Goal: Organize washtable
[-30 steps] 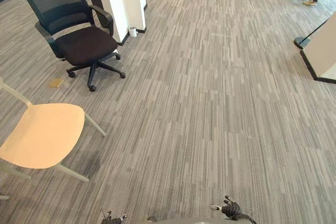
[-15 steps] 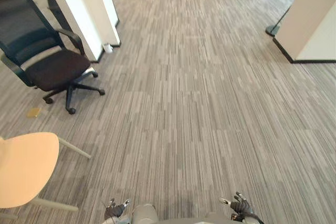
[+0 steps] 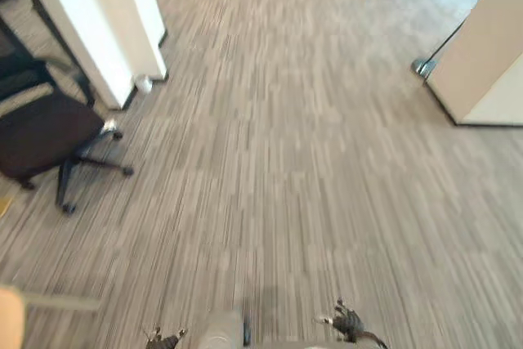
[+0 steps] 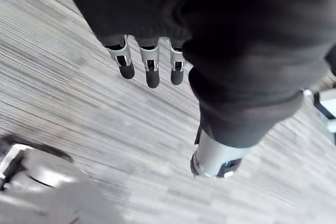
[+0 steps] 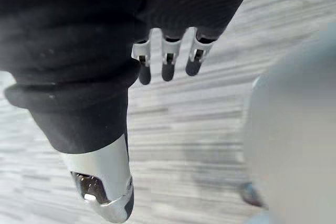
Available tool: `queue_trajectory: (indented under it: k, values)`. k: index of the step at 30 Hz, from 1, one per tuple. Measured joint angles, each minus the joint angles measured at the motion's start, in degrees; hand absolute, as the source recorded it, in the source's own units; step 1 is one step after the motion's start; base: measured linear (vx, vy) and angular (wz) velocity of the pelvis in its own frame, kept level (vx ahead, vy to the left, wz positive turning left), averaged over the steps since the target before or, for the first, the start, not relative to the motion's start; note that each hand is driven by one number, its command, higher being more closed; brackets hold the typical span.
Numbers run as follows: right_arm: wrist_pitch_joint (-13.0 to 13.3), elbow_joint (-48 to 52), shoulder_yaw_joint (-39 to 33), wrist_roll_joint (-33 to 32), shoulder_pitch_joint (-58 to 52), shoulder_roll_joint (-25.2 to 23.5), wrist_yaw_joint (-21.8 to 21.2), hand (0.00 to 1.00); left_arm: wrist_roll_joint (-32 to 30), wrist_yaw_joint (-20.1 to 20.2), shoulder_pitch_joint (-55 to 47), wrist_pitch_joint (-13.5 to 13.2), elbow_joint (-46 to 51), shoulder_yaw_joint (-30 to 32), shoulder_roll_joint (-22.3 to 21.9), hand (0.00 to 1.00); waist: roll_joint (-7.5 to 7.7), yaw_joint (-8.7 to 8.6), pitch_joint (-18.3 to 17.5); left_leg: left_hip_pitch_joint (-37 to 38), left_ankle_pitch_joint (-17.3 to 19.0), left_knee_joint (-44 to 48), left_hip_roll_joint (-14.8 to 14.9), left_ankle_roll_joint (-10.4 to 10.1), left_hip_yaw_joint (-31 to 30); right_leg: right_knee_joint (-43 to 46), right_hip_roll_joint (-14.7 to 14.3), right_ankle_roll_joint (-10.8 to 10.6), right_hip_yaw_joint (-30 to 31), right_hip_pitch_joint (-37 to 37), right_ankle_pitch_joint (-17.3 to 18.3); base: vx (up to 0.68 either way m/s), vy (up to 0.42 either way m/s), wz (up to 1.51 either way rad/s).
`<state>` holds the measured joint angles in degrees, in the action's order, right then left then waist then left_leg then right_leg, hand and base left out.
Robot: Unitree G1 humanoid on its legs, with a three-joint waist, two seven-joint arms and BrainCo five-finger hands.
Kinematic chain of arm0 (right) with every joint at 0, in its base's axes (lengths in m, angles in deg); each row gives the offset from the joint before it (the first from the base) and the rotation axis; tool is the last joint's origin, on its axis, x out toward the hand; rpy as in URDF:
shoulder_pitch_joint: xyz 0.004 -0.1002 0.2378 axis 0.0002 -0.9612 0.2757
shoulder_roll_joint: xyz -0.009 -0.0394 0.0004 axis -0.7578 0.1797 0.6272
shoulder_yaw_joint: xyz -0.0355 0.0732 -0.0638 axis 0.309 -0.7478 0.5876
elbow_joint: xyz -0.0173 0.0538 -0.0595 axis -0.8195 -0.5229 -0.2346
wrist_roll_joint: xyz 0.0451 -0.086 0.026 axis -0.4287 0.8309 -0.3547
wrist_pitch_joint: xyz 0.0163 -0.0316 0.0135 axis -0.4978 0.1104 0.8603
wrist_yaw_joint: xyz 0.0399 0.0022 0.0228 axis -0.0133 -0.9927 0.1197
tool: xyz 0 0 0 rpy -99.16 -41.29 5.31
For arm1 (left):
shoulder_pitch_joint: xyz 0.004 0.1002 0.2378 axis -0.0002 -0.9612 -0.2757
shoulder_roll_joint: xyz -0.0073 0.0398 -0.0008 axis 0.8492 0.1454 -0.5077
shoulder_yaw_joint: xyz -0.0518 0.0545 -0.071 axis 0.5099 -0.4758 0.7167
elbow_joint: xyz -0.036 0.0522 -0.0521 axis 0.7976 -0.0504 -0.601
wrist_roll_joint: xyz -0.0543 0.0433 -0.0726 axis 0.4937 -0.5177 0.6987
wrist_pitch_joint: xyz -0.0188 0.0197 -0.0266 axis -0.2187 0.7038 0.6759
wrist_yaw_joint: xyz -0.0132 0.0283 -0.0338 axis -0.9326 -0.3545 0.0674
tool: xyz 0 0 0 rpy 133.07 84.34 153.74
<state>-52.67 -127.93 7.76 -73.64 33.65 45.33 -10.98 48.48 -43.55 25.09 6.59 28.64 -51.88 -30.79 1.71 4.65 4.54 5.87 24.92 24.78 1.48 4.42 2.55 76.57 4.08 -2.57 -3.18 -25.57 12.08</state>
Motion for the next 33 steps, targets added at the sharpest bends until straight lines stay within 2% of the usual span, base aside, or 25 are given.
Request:
queue_trajectory:
  k: [2,4,5,6,7,8,9,10,11,12,13,15,17,19,20,21,24,25,26,27,28,29,30,32,33]
  values:
    - [1.41,2.43,-0.42,0.01,0.12,0.23,0.14,0.0,-0.19,0.0,2.07,0.02,-0.07,-0.68,-1.08,0.0,-0.41,-2.22,0.41,4.26,-0.23,-0.7,1.23,-0.38,-2.54,-8.27,0.6,-0.72,-1.68,-6.56,1.11,0.85,-0.09,0.51]
    - [1.66,3.05,-0.78,-0.01,0.12,0.57,0.17,0.0,-1.52,-0.05,4.16,-0.13,-0.46,-2.33,-2.27,0.0,-0.32,-3.37,0.34,8.17,0.04,1.36,1.69,-0.89,-7.01,-29.07,0.69,-0.8,1.84,-8.71,-0.37,0.8,-0.194,0.71]
    - [1.64,2.82,-0.59,-0.37,0.02,0.9,0.03,0.0,-2.02,-0.09,4.14,-0.47,-0.43,-2.44,-2.84,0.0,-0.03,-4.03,0.23,10.6,0.15,2.16,1.54,-1.09,-8.89,-40.59,0.08,-0.54,5.79,-8.01,-8.84,0.68,-0.228,0.63]
    - [1.61,2.69,-0.92,-0.91,0.39,1.37,-0.04,0.0,-2.06,-0.18,4.49,-0.47,-0.69,-2.09,-3.73,0.0,-0.86,-3.74,0.02,11.81,0.11,2.44,2.65,-1.18,-9.87,-38.74,-1.02,-0.74,5.66,-7.92,-9.48,0.85,-0.273,0.31]
    - [1.51,1.76,-0.85,-0.74,1.88,2.96,0.28,0.0,-2.25,-0.07,4.7,-0.47,-1.36,-2.37,-4.66,0.0,-4.06,-3.61,-0.78,11.42,-2.25,3.38,5.08,-4.31,-11.0,-36.05,-2.4,0.78,3.73,-8.04,-7.33,0.81,-0.244,0.21]
    - [1.38,0.41,-1.36,-0.71,2.67,3.98,0.24,0.0,-2.43,-0.11,5.71,-0.5,-1.61,-2.19,-4.86,0.0,-4.22,-4.02,-0.77,11.02,-8.45,3.18,5.41,-5.33,-13.55,-31.01,-1.83,2.11,3.42,-9.46,-4.71,0.95,-0.252,0.51]
    - [0.82,-1.4,-1.3,-0.58,2.64,5.02,0.32,0.0,-2.75,-0.27,6.28,-0.51,-1.57,-2.18,-5.38,0.0,-4.14,-4.75,-0.6,11.09,-15.8,3.3,5.44,-3.57,-14.72,-25.9,-0.72,3.58,1.92,-9.65,-3.8,0.76,-0.213,0.8]
    - [0.29,-2.54,-1.12,-0.65,2.61,5.38,0.26,0.0,-2.88,-0.27,6.79,-0.51,-1.45,-2.15,-5.43,0.0,-3.6,-5.39,-0.11,11.47,-20.18,3.84,5.29,-2.34,-15.33,-22.68,-0.74,3.55,0.58,-10.14,-3.09,0.72,-0.263,0.56]
    - [-0.06,-3.78,-1.11,-0.48,2.17,5.41,0.24,0.0,-2.93,-0.32,4.77,-0.52,-1.51,-0.7,-5.27,0.0,-4.52,-5.33,-0.9,11.19,-29.46,7.01,6.0,-1.61,-14.88,-28.69,-3.67,3.94,-0.21,-5.89,-0.47,0.68,-0.302,0.26]
    - [-0.78,-4.42,-1.68,-0.54,2.18,5.5,0.2,0.0,-2.93,-0.26,3.73,-0.6,-2.19,1.41,-5.56,0.0,-4.57,-5.41,-0.96,8.18,-35.1,14.71,7.24,-2.12,-15.03,-34.0,-5.17,4.88,-1.15,-0.38,5.15,0.78,-0.278,-0.1]
    - [-0.99,-5.96,-4.24,-0.52,2.83,5.65,0.35,0.0,-2.74,-0.2,4.05,-0.04,-2.63,3.55,-5.09,0.0,-7.06,-4.56,-0.52,-1.25,-31.36,32.84,9.68,-3.19,-14.2,-35.76,-9.15,7.38,-1.6,3.53,6.38,0.65,-0.153,-0.21]
    - [-1.51,-6.38,-4.68,-0.59,2.01,5.34,0.5,0.0,-2.6,-0.24,3.38,0.12,-1.7,3.18,-5.0,0.0,-5.56,-2.21,0.32,-11.94,-22.22,46.73,8.46,-5.04,-11.8,-38.67,-10.09,8.28,-1.67,8.85,6.92,0.62,-0.082,-0.22]
    - [-1.85,-6.37,-4.6,-1.06,0.73,4.86,0.54,0.0,-1.81,-0.3,2.73,-0.15,0.31,2.61,-3.9,0.0,-4.26,-1.81,0.38,-20.33,-17.0,49.57,6.2,-6.52,-9.43,-44.04,-9.85,8.27,-1.24,15.43,6.91,0.51,-0.047,0.04]
    - [-1.93,-6.22,-4.68,-2.61,0.06,4.77,0.57,0.0,-1.74,-0.36,2.75,-0.25,0.62,2.56,-3.56,0.0,-3.97,-0.63,0.58,-27.68,-12.29,45.2,4.37,-7.57,-6.42,-50.53,-9.46,7.72,0.32,23.26,7.22,0.48,0.041,-0.08]
    - [-1.93,-6.17,-4.68,-2.74,0.04,4.76,0.57,0.0,-1.7,-0.35,2.82,-0.28,0.63,2.62,-3.59,0.0,-3.97,-0.56,0.58,-28.41,-11.73,44.0,4.0,-7.47,-6.28,-51.59,-9.27,7.4,0.45,24.27,7.39,0.59,0.124,-0.15]
    - [-1.95,-6.15,-4.65,-2.82,0.13,4.65,0.53,0.0,-1.61,-0.24,2.95,-0.56,0.65,3.54,-3.76,0.0,-3.89,-0.5,0.6,-30.92,-9.77,37.02,2.7,-7.51,-5.43,-54.98,-8.23,6.32,0.76,27.61,8.01,0.52,0.149,-0.02]
    - [-2.03,-6.16,-3.15,-2.88,0.12,4.56,0.41,0.0,-0.3,-0.25,3.0,-1.25,0.72,6.35,-3.84,0.0,-3.37,0.21,0.63,-36.1,-9.58,18.82,2.26,-6.51,-1.96,-59.63,-5.78,4.46,1.51,33.03,10.39,0.56,0.2,-0.12]
    - [-2.06,-6.24,-1.43,-2.87,0.06,4.01,0.32,0.0,0.57,-0.32,2.66,-1.17,0.53,6.84,-3.35,0.0,-2.26,2.19,0.34,-37.25,-10.28,10.78,3.08,-6.78,-2.17,-60.04,-4.28,3.44,3.03,34.7,13.02,0.52,0.237,-0.49]
    - [-2.1,-6.38,-0.6,-2.82,0.03,3.53,0.3,0.0,0.63,-0.32,1.72,-0.95,0.46,6.86,-3.08,0.0,-1.18,3.01,0.2,-37.57,-12.34,11.48,3.62,-7.03,-1.04,-60.13,-3.38,3.13,3.81,35.74,14.39,0.57,0.264,-0.61]
    - [-2.03,-6.76,-0.06,-2.78,-0.67,1.72,0.22,0.0,0.64,-0.26,-1.08,-0.95,0.02,7.02,-1.83,0.0,1.44,3.96,-1.57,-37.5,-15.08,13.95,2.47,-5.48,2.05,-60.55,-1.15,1.89,5.16,37.7,15.61,0.68,0.238,-0.24]
    - [-1.82,-7.46,-0.45,-2.58,-0.9,-0.53,-0.01,0.0,1.1,-0.27,-1.7,-0.57,-0.76,9.36,-1.38,0.0,3.93,3.99,-2.37,-37.36,-11.93,16.89,0.95,-3.08,2.33,-55.08,-0.01,1.72,5.9,36.74,15.29,0.87,0.293,0.08]
    - [-1.76,-7.59,-1.68,-2.55,-0.98,-2.05,-0.49,0.0,1.6,-0.35,-1.92,-0.35,-0.7,9.66,-0.89,0.0,5.23,3.96,-2.26,-36.43,-9.72,18.08,-0.35,-2.05,2.54,-47.18,0.52,1.15,6.71,34.19,13.56,0.74,0.24,0.37]
    - [-1.65,-7.56,-3.17,-2.43,-0.84,-2.8,-0.82,0.0,1.75,-0.22,-1.89,-0.21,-0.66,9.78,-0.56,0.0,5.85,4.01,-1.82,-35.13,-8.26,18.51,-1.35,-0.97,2.62,-40.24,0.77,0.31,7.32,32.24,11.31,0.57,0.22,0.49]
    - [-1.43,-7.26,-5.12,-2.52,-0.8,-3.25,-1.03,0.0,1.83,-0.07,-1.75,0.37,-0.98,10.6,0.0,0.0,6.26,3.47,-0.35,-25.9,-3.46,17.35,-4.97,2.04,2.64,-11.75,2.46,-4.72,8.59,23.29,-1.71,0.68,0.221,0.43]
    - [-1.14,-7.16,-5.14,-2.65,-0.95,-3.12,-1.09,0.0,1.83,-0.08,-1.92,0.6,-1.1,10.43,-0.04,0.0,5.67,3.27,-0.12,-22.49,-2.77,16.09,-5.58,2.12,2.29,-6.94,2.29,-4.57,8.01,21.31,-2.2,0.79,0.223,0.33]
